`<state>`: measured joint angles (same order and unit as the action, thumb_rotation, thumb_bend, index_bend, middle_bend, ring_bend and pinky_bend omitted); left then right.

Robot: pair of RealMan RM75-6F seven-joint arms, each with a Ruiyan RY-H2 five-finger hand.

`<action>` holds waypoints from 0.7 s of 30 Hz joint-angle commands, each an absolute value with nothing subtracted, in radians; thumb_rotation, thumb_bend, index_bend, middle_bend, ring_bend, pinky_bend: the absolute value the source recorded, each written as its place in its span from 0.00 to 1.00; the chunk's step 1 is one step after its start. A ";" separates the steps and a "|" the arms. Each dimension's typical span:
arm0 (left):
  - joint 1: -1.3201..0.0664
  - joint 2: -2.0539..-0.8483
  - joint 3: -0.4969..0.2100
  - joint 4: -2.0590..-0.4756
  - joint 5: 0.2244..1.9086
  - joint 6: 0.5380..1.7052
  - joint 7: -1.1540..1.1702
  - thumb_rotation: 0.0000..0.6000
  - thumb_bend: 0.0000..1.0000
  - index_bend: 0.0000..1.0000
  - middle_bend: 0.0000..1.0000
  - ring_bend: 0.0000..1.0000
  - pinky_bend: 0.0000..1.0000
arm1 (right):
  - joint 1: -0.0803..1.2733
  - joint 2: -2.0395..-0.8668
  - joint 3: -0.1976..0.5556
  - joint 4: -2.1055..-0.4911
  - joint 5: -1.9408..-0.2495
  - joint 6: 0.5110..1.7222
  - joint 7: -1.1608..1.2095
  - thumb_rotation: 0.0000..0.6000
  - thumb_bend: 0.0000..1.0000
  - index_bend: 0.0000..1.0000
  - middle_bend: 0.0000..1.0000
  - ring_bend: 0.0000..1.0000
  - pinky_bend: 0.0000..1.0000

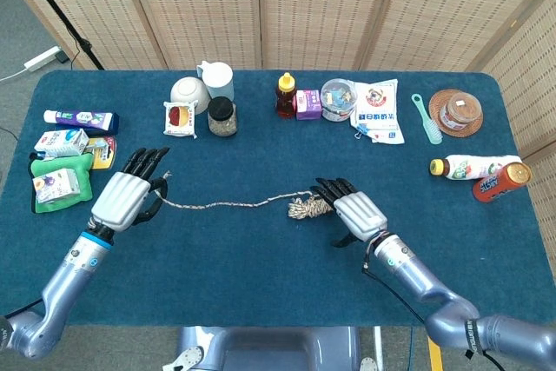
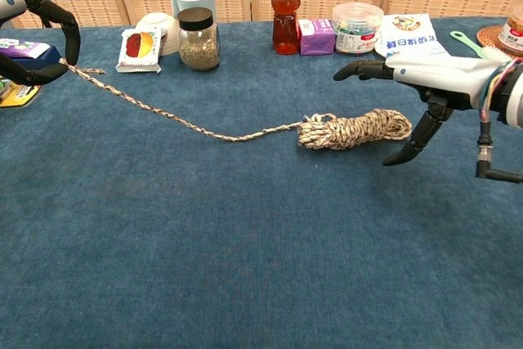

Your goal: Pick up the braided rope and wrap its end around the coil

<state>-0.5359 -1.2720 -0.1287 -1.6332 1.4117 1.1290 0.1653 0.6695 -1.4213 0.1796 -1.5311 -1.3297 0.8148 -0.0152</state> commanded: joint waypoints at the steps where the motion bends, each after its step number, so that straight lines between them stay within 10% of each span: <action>1: -0.539 -1.277 -0.126 -1.628 1.411 1.125 0.161 1.00 0.42 0.57 0.00 0.00 0.00 | 0.706 -1.454 0.201 -1.492 -1.272 0.783 -0.056 1.00 0.00 0.04 0.00 0.00 0.00; 21: -0.562 -1.286 -0.137 -1.620 1.386 1.109 0.168 1.00 0.42 0.57 0.00 0.00 0.00 | 0.775 -1.585 0.207 -1.303 -1.186 0.787 -0.126 1.00 0.14 0.26 0.14 0.02 0.25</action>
